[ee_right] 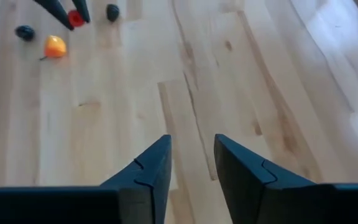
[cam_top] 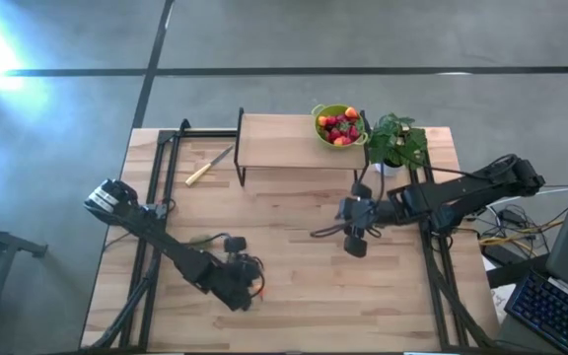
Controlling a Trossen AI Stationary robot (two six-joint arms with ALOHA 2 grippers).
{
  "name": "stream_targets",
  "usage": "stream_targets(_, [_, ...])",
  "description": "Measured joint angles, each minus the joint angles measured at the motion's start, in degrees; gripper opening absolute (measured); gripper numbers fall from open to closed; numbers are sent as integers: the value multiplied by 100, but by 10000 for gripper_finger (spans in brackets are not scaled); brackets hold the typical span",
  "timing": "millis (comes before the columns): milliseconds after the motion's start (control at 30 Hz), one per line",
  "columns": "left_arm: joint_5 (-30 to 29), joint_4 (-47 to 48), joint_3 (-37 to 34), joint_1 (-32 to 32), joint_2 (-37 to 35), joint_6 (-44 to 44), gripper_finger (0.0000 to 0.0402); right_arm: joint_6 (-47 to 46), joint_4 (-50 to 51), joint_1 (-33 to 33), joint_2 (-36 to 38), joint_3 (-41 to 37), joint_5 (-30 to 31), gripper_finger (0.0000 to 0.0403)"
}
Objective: Build produce basket
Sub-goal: Put the raspberry into the green basket
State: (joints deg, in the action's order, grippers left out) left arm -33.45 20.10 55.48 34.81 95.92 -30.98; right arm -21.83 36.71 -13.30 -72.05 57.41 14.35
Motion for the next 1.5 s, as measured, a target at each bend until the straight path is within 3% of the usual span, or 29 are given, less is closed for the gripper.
stream_targets(333, [-1177,-2868,-35,-66,-9,3996,109,-336,-306,-491,0,0,-295,133])
stream_targets(467, [-1231,-3498,-35,-270,-9,5860,112,-428,-458,-695,-2,-7,-293,137])
stream_targets(600, [-1041,-3596,-34,-564,-11,7192,111,-426,-802,-851,-2,-56,-290,138])
stream_targets(767, [-831,-4309,-71,-794,-14,7646,109,-396,-1179,-981,-2,-235,-252,124])
stream_targets(933, [-71,-5265,-146,-855,42,8636,101,-307,-1965,-1041,-2,-643,-226,108])
stream_targets(1200, [-11,-6508,-146,-857,415,10023,103,292,-4102,-1034,-11,-1427,-195,96])
stream_targets(1500, [-114,-7268,-90,-893,681,10921,104,405,-4661,-1031,-32,-1609,223,152])
